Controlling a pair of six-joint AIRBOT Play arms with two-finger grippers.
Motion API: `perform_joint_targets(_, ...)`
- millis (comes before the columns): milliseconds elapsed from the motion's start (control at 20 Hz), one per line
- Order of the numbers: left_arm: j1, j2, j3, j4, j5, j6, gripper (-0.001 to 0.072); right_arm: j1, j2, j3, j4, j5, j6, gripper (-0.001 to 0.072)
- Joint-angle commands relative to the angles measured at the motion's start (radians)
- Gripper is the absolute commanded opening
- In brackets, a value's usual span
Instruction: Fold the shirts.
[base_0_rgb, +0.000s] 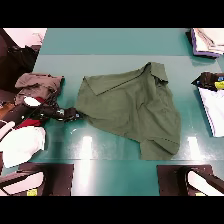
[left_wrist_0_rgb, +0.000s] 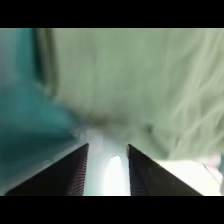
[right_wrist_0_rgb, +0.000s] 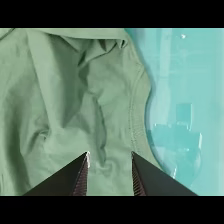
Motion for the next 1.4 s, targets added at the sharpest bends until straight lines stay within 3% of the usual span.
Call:
perform_joint_targets(0, -0.084, -0.001, -0.008, 0.017, 0.161, -0.076, 0.0366, 0.0, 0.005, -0.006, 0.014, -0.002, 0.0, 0.0302)
perform_joint_targets(200, -0.094, -0.001, -0.007, 0.066, 0.191, -0.146, 0.0363, 0.0, 0.005, -0.006, 0.013, 0.015, 0.0, 0.0302)
perform_joint_targets(250, -0.094, -0.001, -0.007, 0.069, 0.188, -0.154, 0.0297, 0.0, 0.005, -0.006, 0.013, 0.019, 0.0, 0.0302)
perform_joint_targets(300, -0.094, -0.001, -0.005, 0.069, 0.186, -0.17, 0.0098, -0.002, 0.005, -0.006, 0.012, 0.029, 0.0, 0.0302)
perform_joint_targets(350, -0.094, -0.001, 0.004, 0.071, 0.168, -0.169, 0.0024, -0.003, 0.005, -0.006, 0.011, 0.046, 0.0, 0.0302)
perform_joint_targets(550, -0.094, 0.069, 0.11, 0.165, -0.001, -0.17, 0.0023, -0.053, 0.012, -0.027, 0.001, 0.182, -0.001, 0.0302)
perform_joint_targets(750, -0.094, 0.296, 0.146, 0.197, -0.114, -0.179, 0.0023, -0.197, 0.119, -0.266, 0.001, 0.225, 0.0, 0.0309)
perform_joint_targets(900, -0.094, 0.414, 0.146, 0.198, -0.158, -0.192, 0.0024, -0.299, 0.198, -0.496, 0.002, 0.255, 0.0, 0.0483)
perform_joint_targets(1150, -0.094, 0.434, 0.147, 0.196, -0.159, -0.196, 0.0024, -0.328, 0.217, -0.737, 0.014, 0.254, 0.0, 0.048)
perform_joint_targets(1350, -0.094, 0.434, 0.147, 0.196, -0.161, -0.195, 0.0024, -0.283, 0.154, -0.807, 0.04, 0.195, 0.0, 0.0451)
